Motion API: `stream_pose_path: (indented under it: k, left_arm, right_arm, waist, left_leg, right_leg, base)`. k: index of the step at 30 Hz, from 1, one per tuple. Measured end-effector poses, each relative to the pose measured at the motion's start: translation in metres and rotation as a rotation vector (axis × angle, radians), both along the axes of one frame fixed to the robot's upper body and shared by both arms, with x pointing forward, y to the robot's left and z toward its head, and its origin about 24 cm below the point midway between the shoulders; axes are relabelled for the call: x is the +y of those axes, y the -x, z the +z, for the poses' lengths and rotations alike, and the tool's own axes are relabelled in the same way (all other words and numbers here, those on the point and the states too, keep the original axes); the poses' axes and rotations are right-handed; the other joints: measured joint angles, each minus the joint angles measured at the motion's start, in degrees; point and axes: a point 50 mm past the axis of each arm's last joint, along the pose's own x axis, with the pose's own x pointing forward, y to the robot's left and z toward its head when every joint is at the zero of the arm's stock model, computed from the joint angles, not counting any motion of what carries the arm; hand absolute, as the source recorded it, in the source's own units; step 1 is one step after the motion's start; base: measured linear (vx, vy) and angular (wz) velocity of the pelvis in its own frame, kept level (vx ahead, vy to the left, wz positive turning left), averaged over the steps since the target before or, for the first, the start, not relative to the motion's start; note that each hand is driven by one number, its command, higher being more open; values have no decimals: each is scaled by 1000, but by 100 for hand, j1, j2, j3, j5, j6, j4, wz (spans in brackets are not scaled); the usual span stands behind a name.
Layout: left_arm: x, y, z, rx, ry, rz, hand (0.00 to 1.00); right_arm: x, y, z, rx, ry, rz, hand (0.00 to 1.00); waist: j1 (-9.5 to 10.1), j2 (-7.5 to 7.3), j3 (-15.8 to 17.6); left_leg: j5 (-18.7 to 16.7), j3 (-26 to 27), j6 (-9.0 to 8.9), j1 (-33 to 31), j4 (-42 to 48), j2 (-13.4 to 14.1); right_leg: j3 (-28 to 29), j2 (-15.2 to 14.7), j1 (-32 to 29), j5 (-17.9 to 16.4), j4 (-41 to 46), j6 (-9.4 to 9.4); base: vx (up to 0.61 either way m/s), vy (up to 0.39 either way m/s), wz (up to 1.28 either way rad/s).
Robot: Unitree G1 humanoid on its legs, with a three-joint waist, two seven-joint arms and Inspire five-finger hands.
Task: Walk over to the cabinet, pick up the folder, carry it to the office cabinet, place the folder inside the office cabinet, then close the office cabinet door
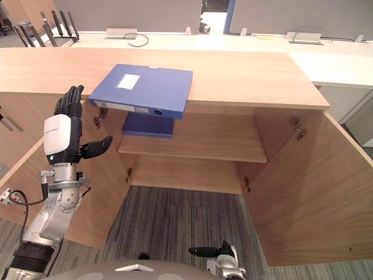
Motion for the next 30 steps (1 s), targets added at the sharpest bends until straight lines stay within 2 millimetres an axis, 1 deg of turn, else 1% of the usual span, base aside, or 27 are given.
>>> stream_pose_path:
  k: [6,9,12,16,21,24,27,30]
  left_arm:
    - [6,-3,0,40,-62,-6,100]
    - [8,-9,-3,67,-91,1,100]
    - [9,-10,-1,65,-100,5,100]
    - [9,-17,6,44,-113,27,100]
    - [8,-21,13,18,-144,29,100]
    - [5,-26,20,-11,-145,22,100]
    - [-2,-34,25,-28,-152,-3,100]
    - [-7,-37,26,-28,-158,-24,100]
  right_arm:
    - [0,2,-1,1,-19,-18,100]
    - [0,2,-1,1,-21,-18,100]
    - [-1,3,-1,0,-21,-20,100]
    - [-1,7,-1,7,-22,-33,100]
    - [-2,7,-1,4,-22,-39,100]
    - [-2,6,-1,3,-21,-40,100]
    - [-3,7,-1,3,-22,-57,100]
    - [-3,7,-1,2,-22,-61,100]
  waist:
    - [-13,-55,-24]
    - [-21,-74,-35]
    - [-40,-107,-57]
    - [-45,-169,-99]
    - [-102,-172,-105]
    - [-159,-173,-123]
    - [-172,-167,-128]
    - [-190,-165,-129]
  left_leg:
    - [-12,23,-17,40,-4,-13]
    - [-12,23,-18,44,-5,-13]
    - [-13,28,-18,44,-5,-17]
    - [-12,27,-17,45,-3,-18]
    - [-10,27,-15,46,-3,-20]
    - [-9,27,-15,47,-4,-21]
    - [-9,27,-14,48,-3,-21]
    - [-9,28,-14,48,-3,-20]
  right_leg:
    - [110,-11,4,57,-64,1]
    - [126,-11,4,72,-78,12]
    - [145,-11,4,94,-102,19]
    - [148,-11,4,103,-103,30]
    - [151,-13,3,107,-104,25]
    - [152,-14,3,108,-104,24]
    - [152,-14,3,109,-105,25]
    - [152,-14,2,109,-105,25]
  base:
    - [-23,20,-9]
    - [-32,14,-3]
    - [-15,9,-2]
    - [0,0,0]
    - [0,0,0]
    - [0,0,0]
    - [0,0,0]
    - [0,0,0]
